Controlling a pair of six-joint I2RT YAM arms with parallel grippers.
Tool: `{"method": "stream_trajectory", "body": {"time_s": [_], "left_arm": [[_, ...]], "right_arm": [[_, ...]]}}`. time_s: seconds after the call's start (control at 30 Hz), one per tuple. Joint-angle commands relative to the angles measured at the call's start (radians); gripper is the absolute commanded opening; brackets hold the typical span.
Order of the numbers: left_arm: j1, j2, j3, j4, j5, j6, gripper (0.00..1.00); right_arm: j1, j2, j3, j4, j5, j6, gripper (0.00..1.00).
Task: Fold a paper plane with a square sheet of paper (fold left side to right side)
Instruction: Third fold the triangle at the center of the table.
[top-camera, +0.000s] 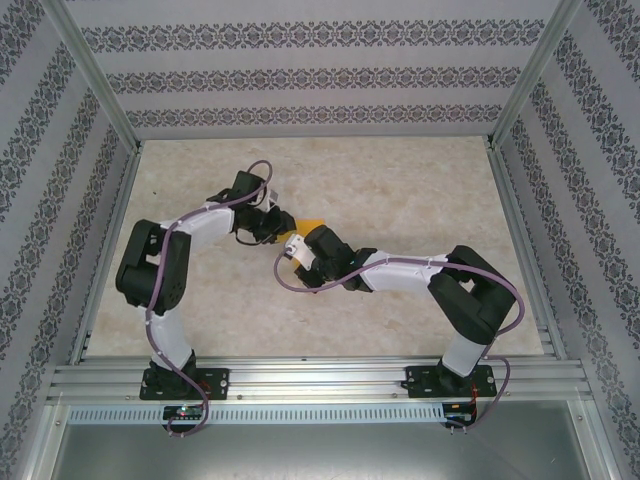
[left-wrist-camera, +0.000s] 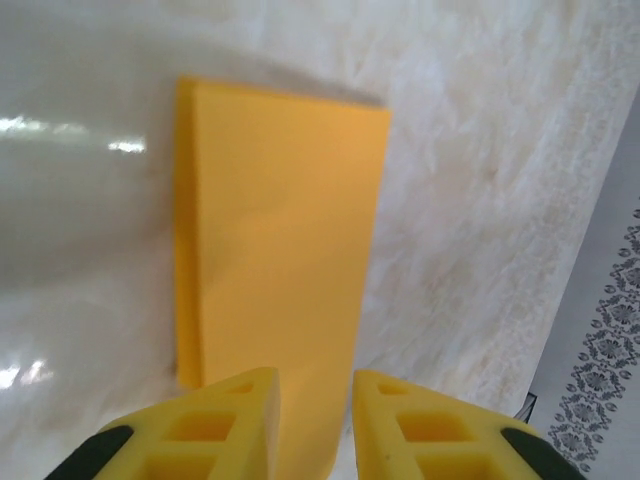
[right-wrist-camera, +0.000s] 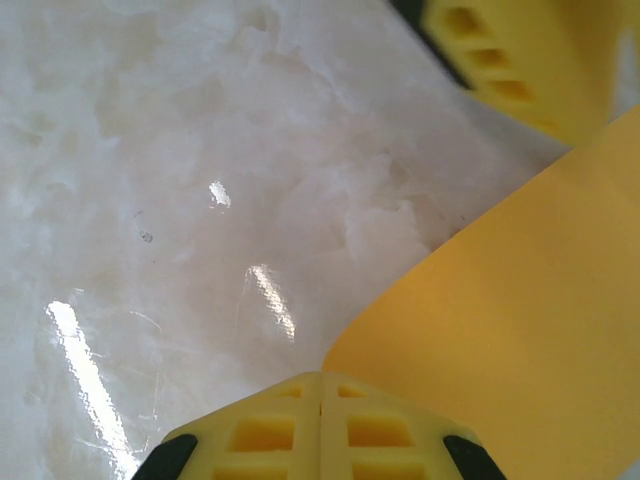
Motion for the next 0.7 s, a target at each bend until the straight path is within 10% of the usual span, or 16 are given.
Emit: {"method": "stream_trajectory", "body": {"time_s": [0.0, 0.67], "left_arm": [[-0.019, 0.062, 0.094, -0.015, 0.041, 0.05, 0.26], [-0.061, 0.315, 0.284, -0.159, -0.037, 0.133, 0.22]], "right_arm": [[-0.011, 0.011, -0.003, 0.011, -0.026, 0.026, 0.0], [-0.032, 0.03, 0.021, -0.003, -0.084, 0.086, 0.0]]}}
